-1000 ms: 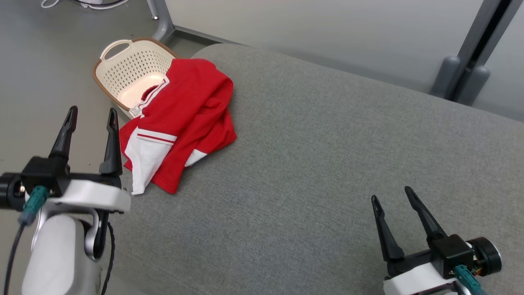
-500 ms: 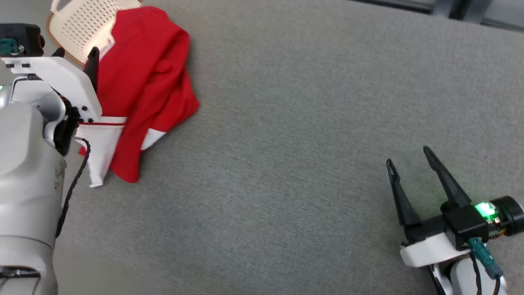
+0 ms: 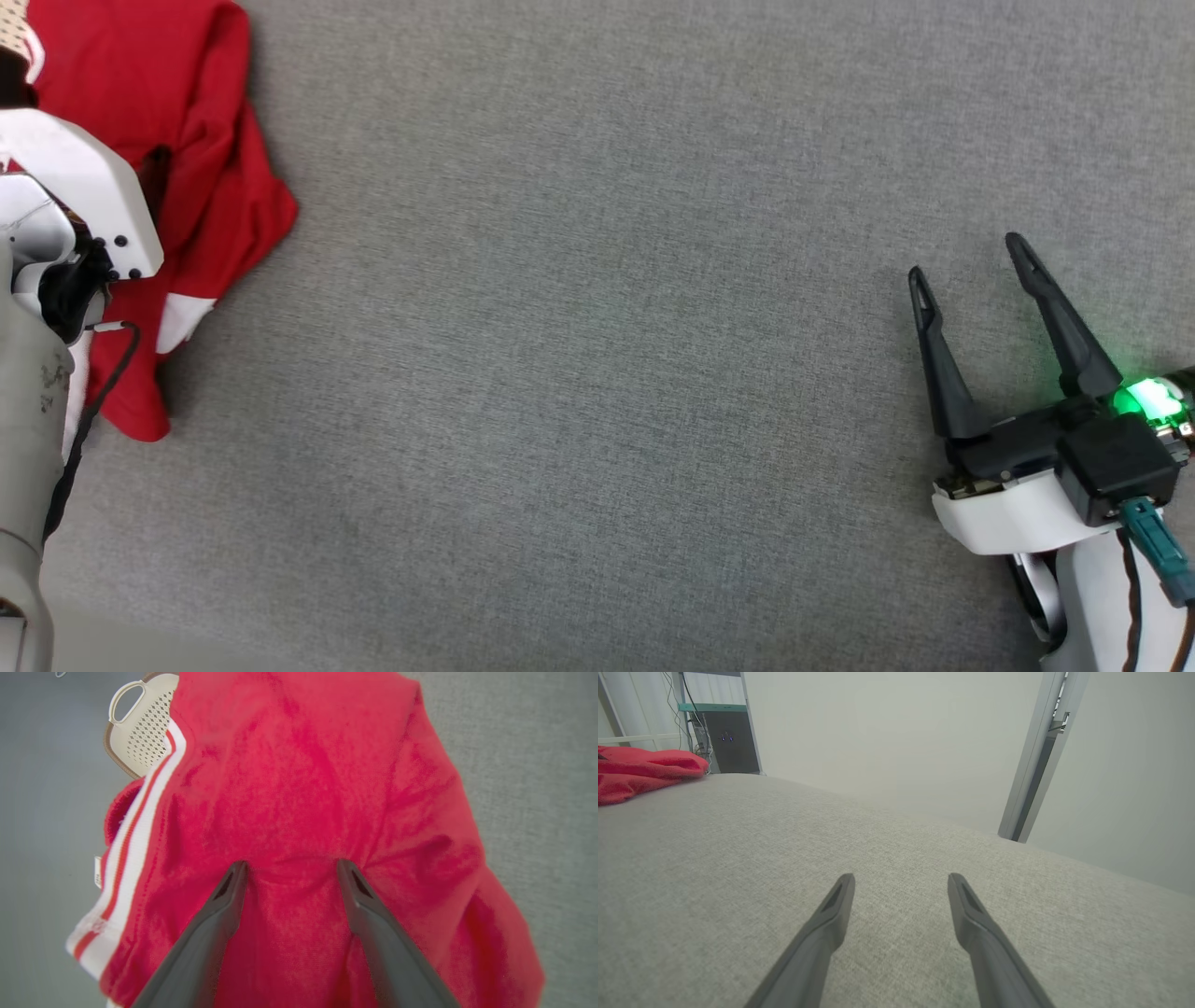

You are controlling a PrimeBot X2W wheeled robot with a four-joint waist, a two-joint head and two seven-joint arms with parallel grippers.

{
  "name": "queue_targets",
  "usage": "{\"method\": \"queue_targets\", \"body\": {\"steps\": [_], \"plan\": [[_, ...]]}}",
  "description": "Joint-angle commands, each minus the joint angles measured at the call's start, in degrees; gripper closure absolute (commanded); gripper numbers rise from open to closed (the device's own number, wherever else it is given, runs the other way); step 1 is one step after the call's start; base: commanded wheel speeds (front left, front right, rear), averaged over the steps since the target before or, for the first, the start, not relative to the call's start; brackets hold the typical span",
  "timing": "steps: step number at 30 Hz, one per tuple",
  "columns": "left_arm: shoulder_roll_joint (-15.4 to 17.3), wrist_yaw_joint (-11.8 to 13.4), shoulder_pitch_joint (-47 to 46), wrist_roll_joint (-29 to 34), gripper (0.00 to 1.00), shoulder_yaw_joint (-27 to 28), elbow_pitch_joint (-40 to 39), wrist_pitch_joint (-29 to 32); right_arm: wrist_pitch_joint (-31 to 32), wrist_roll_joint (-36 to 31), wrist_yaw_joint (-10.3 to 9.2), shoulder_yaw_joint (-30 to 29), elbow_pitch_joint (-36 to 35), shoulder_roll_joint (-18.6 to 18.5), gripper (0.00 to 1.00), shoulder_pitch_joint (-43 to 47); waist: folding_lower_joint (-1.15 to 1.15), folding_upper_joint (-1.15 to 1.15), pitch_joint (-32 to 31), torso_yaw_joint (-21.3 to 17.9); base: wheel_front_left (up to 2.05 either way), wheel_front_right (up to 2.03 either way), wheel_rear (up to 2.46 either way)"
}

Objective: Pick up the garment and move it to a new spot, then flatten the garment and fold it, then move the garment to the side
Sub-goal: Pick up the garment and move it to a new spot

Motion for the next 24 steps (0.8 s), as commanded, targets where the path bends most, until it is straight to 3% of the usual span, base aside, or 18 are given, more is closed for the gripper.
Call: {"method": "queue_targets", "body": {"steps": [1,2,3,4,5,9,15,24], "plan": [[0.20,0.03,0.81,-0.99,0.00,-0.72,0.11,-0.35,0.61,-0.05,-0.18,-1.95,2.53,-1.53,0.00,0.81,0.00,0.00,1.54,-0.71,0.00,0.00,0.00],[0.27,0.03,1.08,-1.68,0.09,-1.26,0.17,-0.59,0.65,-0.11,-0.18,-2.29,2.43,-1.66,0.00,0.83,0.00,0.00,1.89,-0.65,0.00,0.00,0.00],[0.42,0.03,1.24,-2.29,0.52,-1.82,0.18,-0.85,0.68,-0.19,-0.18,-2.60,2.40,-1.82,0.00,0.88,0.00,0.00,2.19,-0.56,0.00,0.00,0.00],[0.49,0.02,1.47,-2.98,0.85,-2.28,0.25,-1.19,0.74,-0.31,-0.18,-2.79,2.52,-2.01,0.00,1.02,0.00,0.00,2.34,-0.47,0.00,0.00,0.00],[0.38,0.02,1.75,-3.79,1.00,-2.81,0.31,-1.10,0.76,-0.39,-0.18,-2.92,2.62,-2.16,0.00,1.08,0.00,0.00,2.45,-0.37,0.00,0.00,0.00],[-0.20,-0.03,2.71,-7.44,1.00,-5.84,-3.32,-4.39,0.78,-0.41,-0.18,-2.68,3.09,-1.89,0.00,0.89,0.00,0.00,2.02,0.19,0.00,0.00,0.00],[3.92,0.01,4.07,-10.72,1.00,-11.16,-8.21,-16.79,0.70,0.43,-0.16,-0.96,3.24,-0.22,0.00,0.80,0.00,0.00,-0.83,0.52,0.00,0.00,0.00],[8.42,0.03,3.63,-11.51,1.00,-15.73,-8.09,-28.53,0.37,2.26,-0.14,-0.42,3.69,1.56,0.00,2.23,0.00,0.00,-7.83,0.30,0.00,0.00,0.00]]}}
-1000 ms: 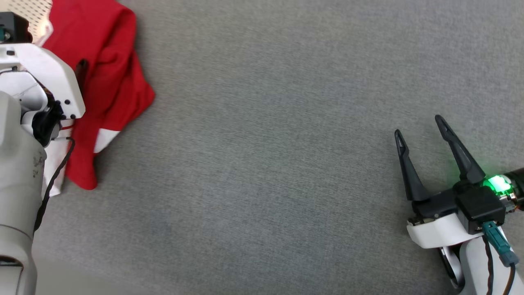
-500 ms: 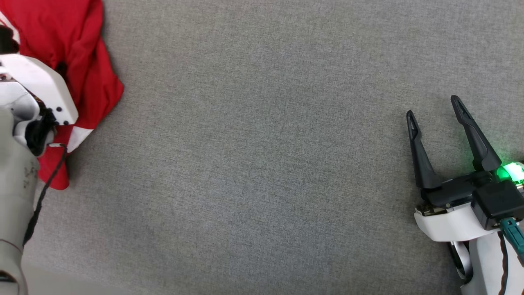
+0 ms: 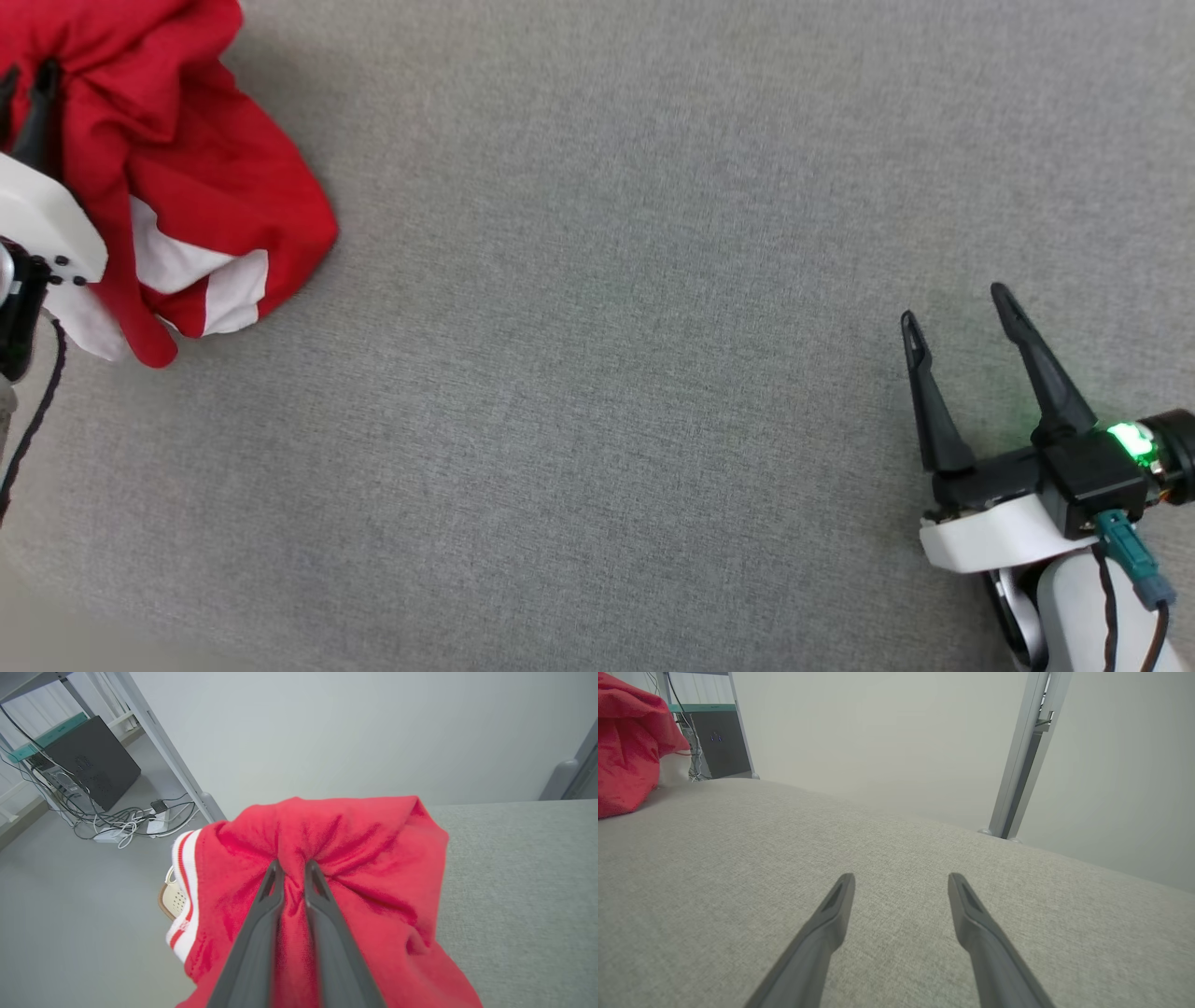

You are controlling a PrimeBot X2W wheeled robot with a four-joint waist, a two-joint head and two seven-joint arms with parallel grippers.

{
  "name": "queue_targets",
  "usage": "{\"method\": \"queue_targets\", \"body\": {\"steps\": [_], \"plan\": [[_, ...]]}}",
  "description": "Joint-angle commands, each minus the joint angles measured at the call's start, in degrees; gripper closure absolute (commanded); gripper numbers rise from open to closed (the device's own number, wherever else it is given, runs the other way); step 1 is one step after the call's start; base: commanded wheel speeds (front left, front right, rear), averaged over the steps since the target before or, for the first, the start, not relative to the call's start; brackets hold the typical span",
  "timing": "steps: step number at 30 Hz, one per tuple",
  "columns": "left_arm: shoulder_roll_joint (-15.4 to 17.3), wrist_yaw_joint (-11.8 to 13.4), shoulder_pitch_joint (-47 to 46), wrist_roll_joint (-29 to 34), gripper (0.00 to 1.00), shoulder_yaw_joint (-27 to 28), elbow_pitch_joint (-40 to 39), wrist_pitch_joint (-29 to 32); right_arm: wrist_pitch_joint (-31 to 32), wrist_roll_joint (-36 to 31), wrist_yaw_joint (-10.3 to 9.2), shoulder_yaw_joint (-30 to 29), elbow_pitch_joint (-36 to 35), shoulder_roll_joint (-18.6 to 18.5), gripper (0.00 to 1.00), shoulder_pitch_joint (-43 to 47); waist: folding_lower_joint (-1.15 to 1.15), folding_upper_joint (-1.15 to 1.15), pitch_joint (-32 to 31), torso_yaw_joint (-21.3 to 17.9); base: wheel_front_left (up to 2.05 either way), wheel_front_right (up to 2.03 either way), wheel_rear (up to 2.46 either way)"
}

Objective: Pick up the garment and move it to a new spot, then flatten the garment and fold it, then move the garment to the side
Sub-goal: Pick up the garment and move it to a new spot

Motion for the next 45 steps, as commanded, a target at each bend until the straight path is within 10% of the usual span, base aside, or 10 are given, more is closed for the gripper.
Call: {"method": "queue_targets", "body": {"steps": [1,24,35,45], "plan": [[0.49,0.04,-0.60,0.15,1.00,-0.09,-0.10,-0.55,0.05,0.35,-0.10,0.01,0.13,0.13,0.00,0.67,0.00,0.00,-2.63,-0.23,0.00,0.00,0.00],[2.73,0.32,-3.94,5.88,1.00,-4.76,-22.43,-2.26,0.02,5.57,-0.11,-0.05,-0.20,3.40,0.00,4.19,0.00,0.00,-16.42,-10.23,0.00,0.00,0.00],[-1.44,1.86,-0.20,3.81,1.00,-8.96,-38.96,5.57,0.02,9.21,-0.11,-2.87,-2.49,3.44,0.00,3.89,0.00,0.00,-16.15,-24.19,0.00,0.00,0.00],[-8.28,1.29,3.70,13.52,1.00,-21.54,-36.35,1.43,0.02,12.02,-0.10,-2.61,-3.90,3.45,0.00,2.35,0.00,0.00,-7.96,-31.44,0.00,0.00,0.00]]}}
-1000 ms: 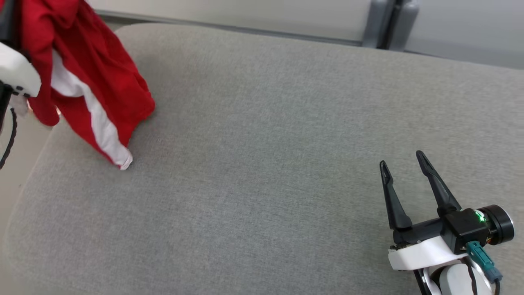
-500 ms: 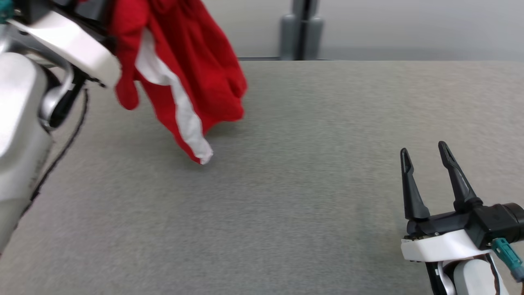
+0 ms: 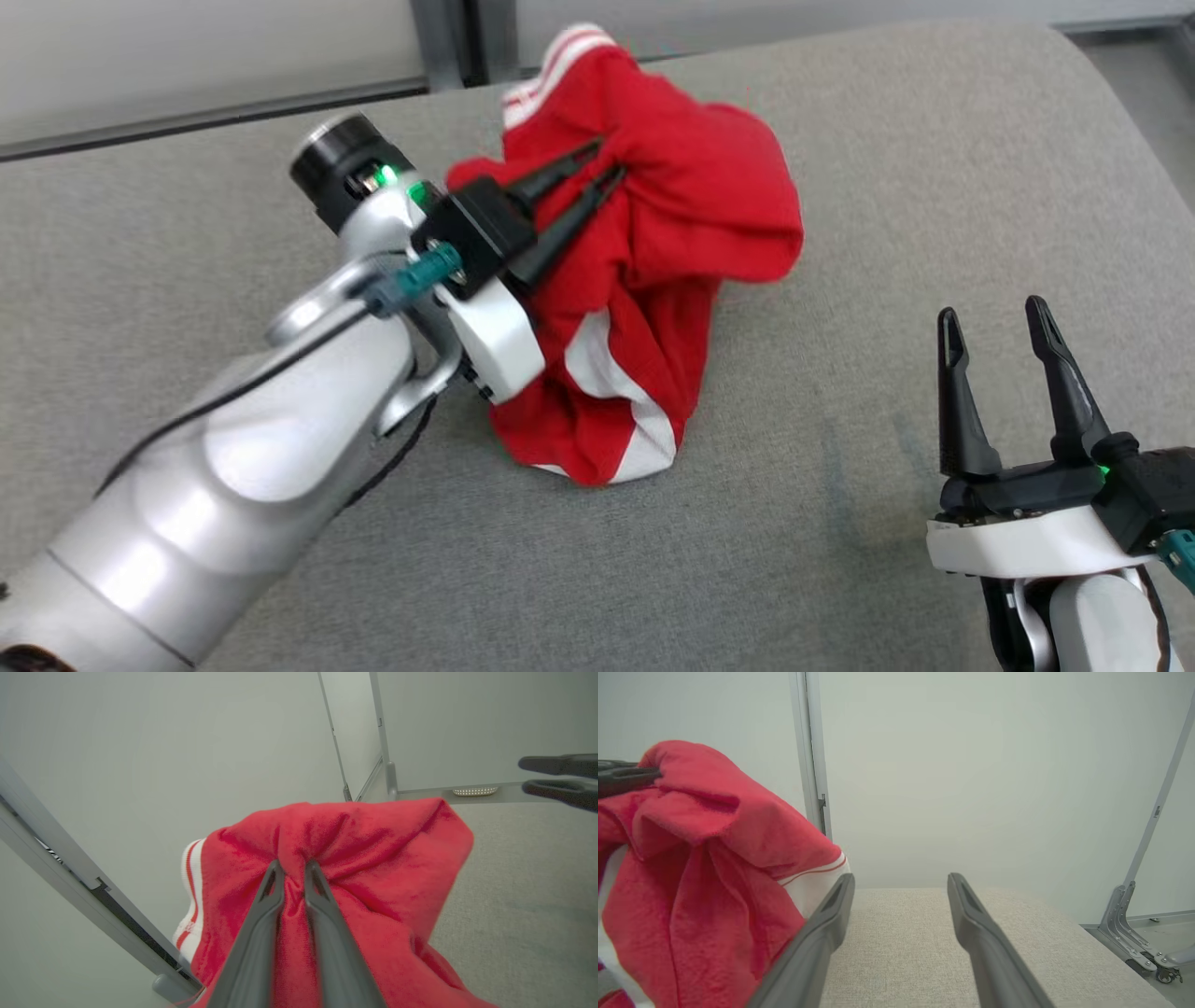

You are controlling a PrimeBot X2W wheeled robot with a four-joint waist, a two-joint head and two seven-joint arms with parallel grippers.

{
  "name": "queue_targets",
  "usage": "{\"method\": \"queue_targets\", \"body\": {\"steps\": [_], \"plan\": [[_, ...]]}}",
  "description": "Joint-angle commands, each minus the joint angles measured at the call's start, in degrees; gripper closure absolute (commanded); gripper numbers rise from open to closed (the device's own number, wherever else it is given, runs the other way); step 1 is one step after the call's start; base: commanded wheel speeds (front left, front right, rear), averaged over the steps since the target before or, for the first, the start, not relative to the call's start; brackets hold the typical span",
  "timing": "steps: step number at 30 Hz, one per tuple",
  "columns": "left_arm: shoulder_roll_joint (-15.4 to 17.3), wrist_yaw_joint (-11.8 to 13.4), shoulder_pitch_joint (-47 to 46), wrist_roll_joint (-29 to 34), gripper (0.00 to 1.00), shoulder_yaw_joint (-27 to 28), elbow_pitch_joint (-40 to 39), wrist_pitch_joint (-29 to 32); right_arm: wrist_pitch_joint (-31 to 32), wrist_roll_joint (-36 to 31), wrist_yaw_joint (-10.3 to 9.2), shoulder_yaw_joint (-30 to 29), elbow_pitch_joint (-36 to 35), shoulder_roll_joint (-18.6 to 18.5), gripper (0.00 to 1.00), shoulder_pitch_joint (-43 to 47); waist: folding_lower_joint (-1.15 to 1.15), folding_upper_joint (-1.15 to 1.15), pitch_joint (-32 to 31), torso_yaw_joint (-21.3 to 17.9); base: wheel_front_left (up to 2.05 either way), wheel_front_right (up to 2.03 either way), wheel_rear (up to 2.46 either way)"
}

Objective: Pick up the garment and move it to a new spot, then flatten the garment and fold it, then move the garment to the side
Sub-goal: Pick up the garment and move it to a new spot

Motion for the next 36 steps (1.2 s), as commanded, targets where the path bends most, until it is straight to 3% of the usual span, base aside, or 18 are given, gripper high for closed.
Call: {"method": "queue_targets", "body": {"steps": [1,7,13,14,15,23,32,36], "plan": [[-0.72,0.09,0.07,1.28,1.00,-0.59,1.78,-1.56,-0.04,0.30,-0.10,0.26,-0.47,-0.03,0.00,-0.93,0.00,0.00,3.80,-2.36,0.00,0.00,0.00],[-7.83,-0.23,-1.06,6.52,1.00,-4.45,12.84,-5.30,-0.04,0.72,-0.10,1.22,-0.86,-0.01,0.00,-2.33,0.00,0.00,8.01,-3.44,0.00,0.00,0.00],[-11.99,-0.37,-0.73,10.52,1.00,-2.12,12.89,-5.45,-0.04,1.18,-0.10,2.11,-0.94,-0.03,0.00,-3.53,0.00,0.00,9.70,-3.72,0.00,0.00,0.00],[-12.23,-0.05,-0.59,11.33,0.62,-1.50,12.41,-5.46,-0.04,1.14,-0.10,2.23,-0.86,-0.04,0.00,-3.66,0.00,0.00,9.66,-3.71,0.00,0.00,0.00],[-12.47,0.35,-0.10,12.07,0.00,-0.94,11.83,-5.47,-0.04,1.09,-0.10,2.29,-0.90,-0.03,0.00,-3.69,0.00,0.00,9.45,-3.63,0.00,0.00,0.00],[-12.43,4.52,8.58,12.16,0.00,8.36,4.50,-5.47,-0.04,0.67,-0.11,0.80,-0.73,-0.06,0.00,-1.77,0.00,0.00,4.78,0.02,0.00,0.00,0.00],[-11.48,9.34,28.13,10.55,0.00,21.86,-4.04,-5.40,-0.04,-0.09,-0.11,1.00,1.05,-0.08,0.00,2.42,0.00,0.00,-4.35,5.95,0.00,0.00,0.00],[-12.71,9.29,34.00,9.45,0.00,25.38,-6.00,-5.40,-0.04,-0.64,-0.10,0.08,1.23,-0.05,0.00,3.90,0.00,0.00,-6.54,7.62,0.00,0.00,0.00]]}}
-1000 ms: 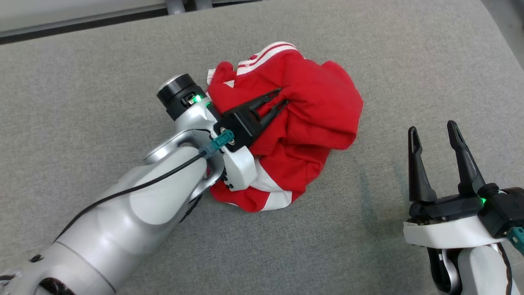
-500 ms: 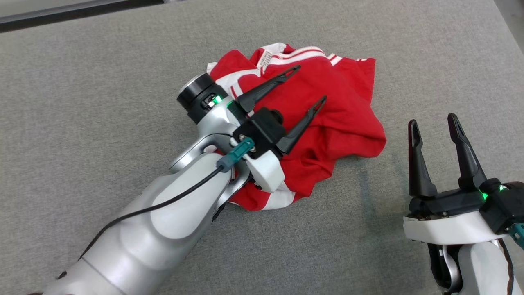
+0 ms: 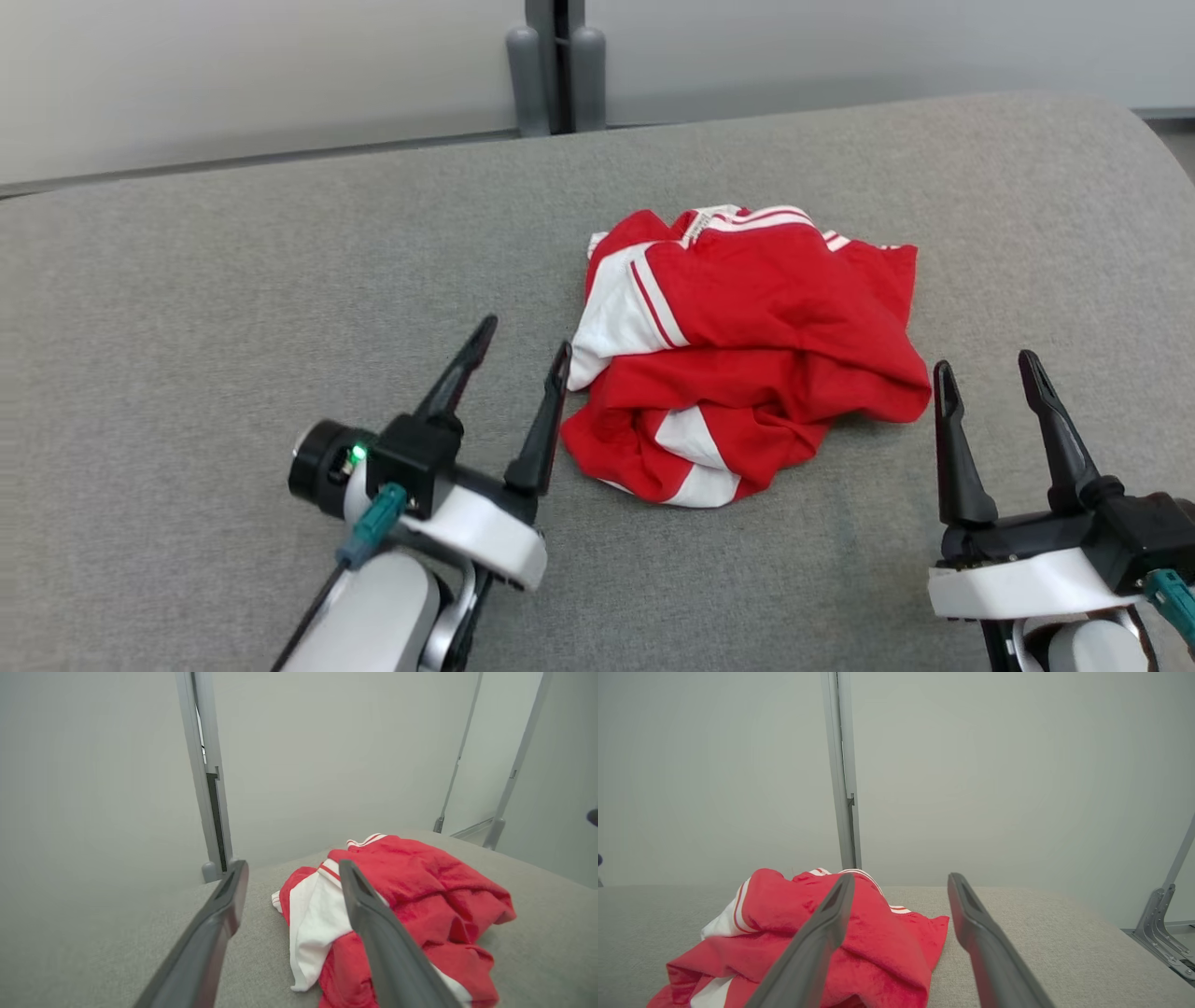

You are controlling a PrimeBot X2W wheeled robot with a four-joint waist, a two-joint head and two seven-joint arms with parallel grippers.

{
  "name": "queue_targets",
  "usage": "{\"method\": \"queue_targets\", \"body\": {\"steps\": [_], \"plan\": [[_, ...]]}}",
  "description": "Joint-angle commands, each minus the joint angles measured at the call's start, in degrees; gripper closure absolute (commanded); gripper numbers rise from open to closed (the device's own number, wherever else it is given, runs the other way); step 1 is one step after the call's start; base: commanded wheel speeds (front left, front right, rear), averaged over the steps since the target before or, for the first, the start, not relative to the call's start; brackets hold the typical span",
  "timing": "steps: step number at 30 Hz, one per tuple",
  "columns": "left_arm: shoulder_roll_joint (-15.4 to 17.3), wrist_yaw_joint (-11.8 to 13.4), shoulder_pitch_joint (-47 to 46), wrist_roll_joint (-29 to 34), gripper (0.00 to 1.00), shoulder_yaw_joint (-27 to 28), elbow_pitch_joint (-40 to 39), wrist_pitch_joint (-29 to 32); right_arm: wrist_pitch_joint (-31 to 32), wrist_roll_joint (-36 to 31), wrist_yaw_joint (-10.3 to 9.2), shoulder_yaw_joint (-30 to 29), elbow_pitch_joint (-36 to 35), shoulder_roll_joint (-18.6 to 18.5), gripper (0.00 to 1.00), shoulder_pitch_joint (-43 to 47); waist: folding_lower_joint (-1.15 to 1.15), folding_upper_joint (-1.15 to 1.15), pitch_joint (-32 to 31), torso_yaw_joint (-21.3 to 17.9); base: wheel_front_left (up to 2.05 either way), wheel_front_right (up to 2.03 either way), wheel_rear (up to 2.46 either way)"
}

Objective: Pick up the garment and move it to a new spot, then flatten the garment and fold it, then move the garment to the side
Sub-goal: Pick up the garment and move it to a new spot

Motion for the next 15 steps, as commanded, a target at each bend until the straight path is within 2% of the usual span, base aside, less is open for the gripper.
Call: {"method": "queue_targets", "body": {"steps": [1,6,9,12,15], "plan": [[-0.11,-0.34,1.03,0.01,0.00,0.01,-0.09,-0.07,-0.04,-0.19,-0.11,-0.13,0.20,-0.11,0.00,0.66,0.00,0.00,-2.46,2.41,0.00,0.00,0.00],[-1.48,-3.33,5.41,0.74,0.00,-1.39,4.81,-0.05,-0.04,-0.96,-0.11,-1.08,-0.10,-0.12,0.00,2.06,0.00,0.00,-3.54,3.84,0.00,0.00,0.00],[-2.13,-6.03,3.17,2.63,0.00,-4.91,10.33,0.01,-0.04,-1.31,-0.12,-2.09,-0.59,-0.13,0.00,1.13,0.00,0.00,-2.65,3.48,0.00,0.00,0.00],[-2.07,-7.74,-0.81,6.43,0.00,-9.69,16.31,0.68,-0.04,-1.75,-0.11,-2.62,-1.26,-0.12,0.00,-0.03,0.00,0.00,-1.16,2.23,0.00,0.00,0.00],[-2.97,-9.05,-4.14,7.51,0.00,-13.23,20.96,0.57,-0.04,-1.65,-0.12,-3.61,-1.75,-0.13,0.00,-0.95,0.00,0.00,0.37,0.56,0.00,0.00,0.00]]}}
